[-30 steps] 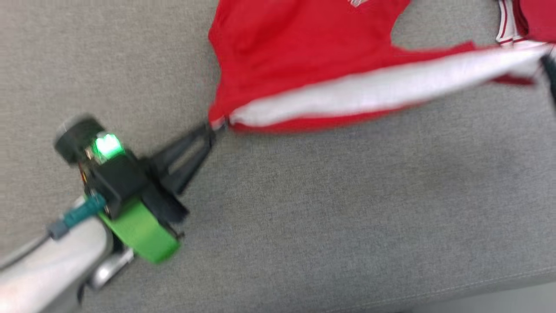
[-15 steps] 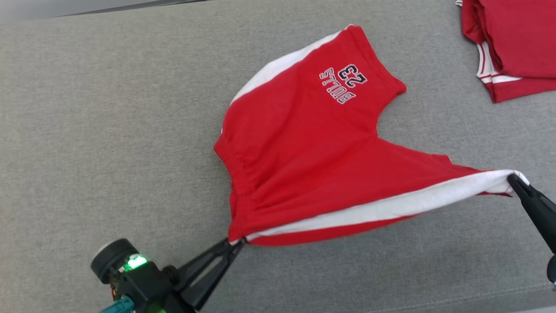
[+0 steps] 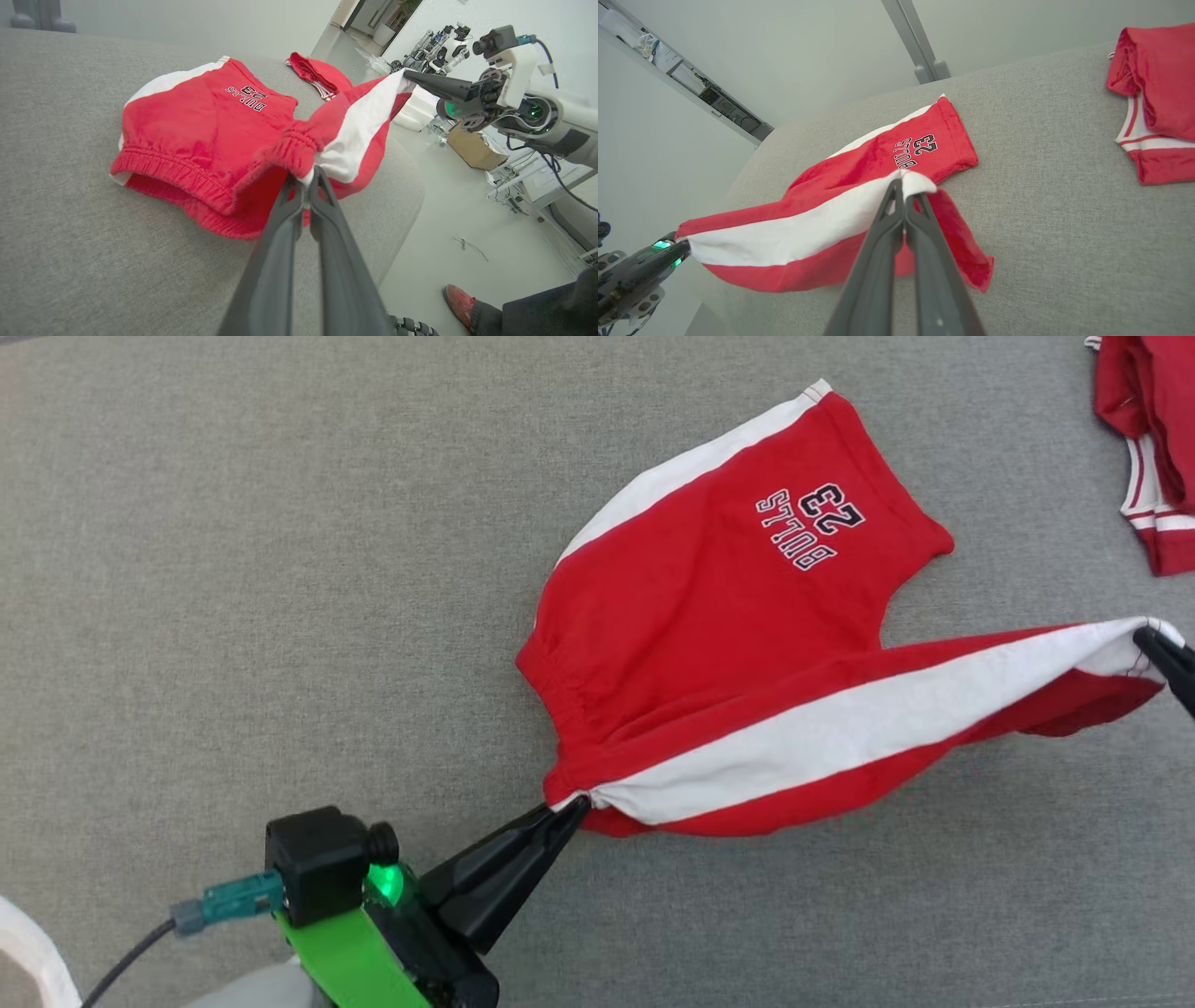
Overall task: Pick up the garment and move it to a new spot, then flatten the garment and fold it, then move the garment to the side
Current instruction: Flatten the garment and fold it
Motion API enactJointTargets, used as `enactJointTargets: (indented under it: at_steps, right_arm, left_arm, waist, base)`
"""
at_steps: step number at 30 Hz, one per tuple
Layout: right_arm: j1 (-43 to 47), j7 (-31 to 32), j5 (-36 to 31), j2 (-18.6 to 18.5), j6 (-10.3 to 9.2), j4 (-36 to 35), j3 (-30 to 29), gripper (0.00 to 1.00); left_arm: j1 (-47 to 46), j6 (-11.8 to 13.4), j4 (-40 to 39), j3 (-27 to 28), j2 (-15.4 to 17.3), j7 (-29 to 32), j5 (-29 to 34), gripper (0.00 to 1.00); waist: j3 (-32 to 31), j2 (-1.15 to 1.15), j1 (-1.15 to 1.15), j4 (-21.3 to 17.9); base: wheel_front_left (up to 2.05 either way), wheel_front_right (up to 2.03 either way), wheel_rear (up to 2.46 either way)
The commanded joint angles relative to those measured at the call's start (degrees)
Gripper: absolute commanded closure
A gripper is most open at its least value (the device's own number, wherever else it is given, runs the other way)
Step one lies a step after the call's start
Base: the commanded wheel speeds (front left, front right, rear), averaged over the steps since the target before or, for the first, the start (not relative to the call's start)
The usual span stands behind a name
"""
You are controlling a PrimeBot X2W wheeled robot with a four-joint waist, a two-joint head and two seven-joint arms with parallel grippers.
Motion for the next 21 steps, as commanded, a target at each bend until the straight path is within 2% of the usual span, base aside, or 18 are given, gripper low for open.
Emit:
enactJointTargets:
  at_steps: [1,5,8,14,21]
  right_arm:
    - [-3.1,1.8,0.8,-0.7,-0.02,1.0,-0.1,1.00]
    - [-12.2,7.5,3.6,-1.8,-0.02,4.9,0.5,1.00]
    - [-19.4,11.6,5.3,-2.2,-0.02,8.1,1.5,1.00]
    - [-36.0,21.0,5.6,0.1,-0.02,15.0,7.3,1.00]
    - [-53.5,30.4,1.0,6.5,-0.02,24.8,14.8,1.00]
  left_arm:
    - [-1.4,-2.0,1.4,1.2,-1.2,-0.3,-2.0,1.00]
    - [-3.8,-6.2,5.0,3.4,-4.2,0.3,-9.8,1.00]
    - [-6.0,-7.4,6.8,4.9,-5.5,1.3,-15.5,1.00]
    - [-11.4,-8.0,8.9,7.2,-8.7,4.3,-24.7,1.00]
    - [-15.1,-7.9,12.2,7.9,-10.1,7.0,-28.3,1.00]
  waist:
    - [2.1,0.00,0.01,1.9]
    - [4.6,0.00,0.01,3.6]
    - [6.6,0.00,0.01,4.9]
    - [10.7,0.00,0.01,7.3]
    - [14.3,0.00,0.01,9.4]
  base:
    - [0.00,0.00,0.00]
    - [0.00,0.00,0.00]
    - [0.00,0.00,0.00]
    - [0.00,0.00,0.00]
    - [0.00,0.00,0.00]
